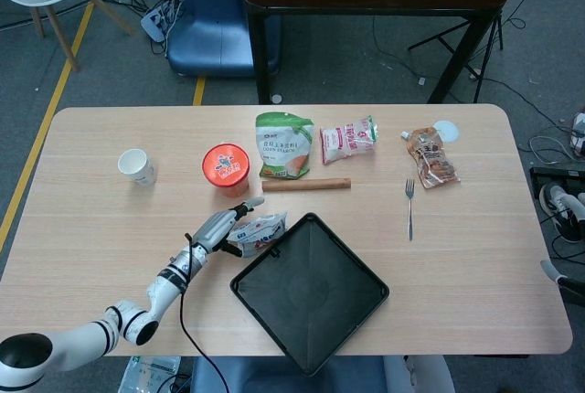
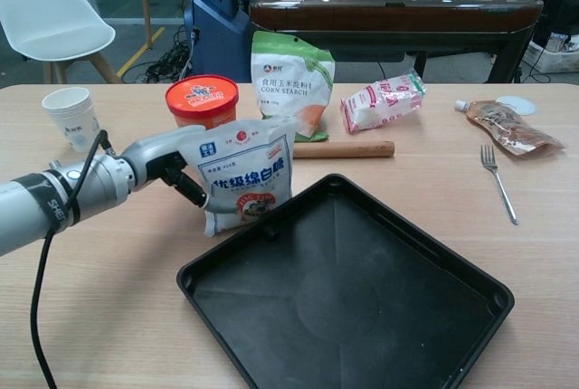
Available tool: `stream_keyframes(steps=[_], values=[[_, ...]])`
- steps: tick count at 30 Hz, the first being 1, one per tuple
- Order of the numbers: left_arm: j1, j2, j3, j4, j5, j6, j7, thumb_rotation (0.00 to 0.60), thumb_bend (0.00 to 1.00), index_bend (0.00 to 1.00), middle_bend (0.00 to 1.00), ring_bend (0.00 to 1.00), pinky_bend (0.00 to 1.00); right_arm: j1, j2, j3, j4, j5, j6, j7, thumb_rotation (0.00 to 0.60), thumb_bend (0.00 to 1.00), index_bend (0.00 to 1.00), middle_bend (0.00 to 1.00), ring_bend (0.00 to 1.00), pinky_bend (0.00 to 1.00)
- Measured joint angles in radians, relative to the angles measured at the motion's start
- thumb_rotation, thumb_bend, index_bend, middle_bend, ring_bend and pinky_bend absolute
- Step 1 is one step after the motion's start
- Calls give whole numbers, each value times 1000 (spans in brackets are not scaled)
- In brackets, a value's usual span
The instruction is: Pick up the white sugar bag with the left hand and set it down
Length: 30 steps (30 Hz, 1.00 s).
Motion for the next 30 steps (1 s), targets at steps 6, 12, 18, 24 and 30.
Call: stream_keyframes(steps=[6, 12, 18, 24, 30], values=[[-12, -27, 7, 29, 3, -2, -12, 600, 166, 146, 126, 188, 220, -2, 0, 0, 1, 4, -3, 0, 600, 113, 36, 127, 35, 66], [-19, -62, 5, 72, -5, 1, -17, 600, 166, 189, 167, 224, 277, -3, -1, 1, 5, 8, -5, 4, 600, 112, 39, 128, 35, 66], [-26, -99, -9, 128, -20, 7, -30, 600, 166, 323, 318, 369, 487, -5, -3, 2, 10, 7, -3, 9, 600, 112, 51, 135, 35, 65], [-32, -123, -21, 173, -26, 21, -45, 600, 167, 472, 480, 495, 612, -6, -8, 6, 16, 8, 2, 12, 600, 113, 60, 138, 35, 66], [-43, -129, -19, 214, -12, 36, -59, 600, 168, 552, 568, 553, 695, -5, -12, 10, 19, 3, 8, 14, 600, 113, 68, 141, 35, 66]])
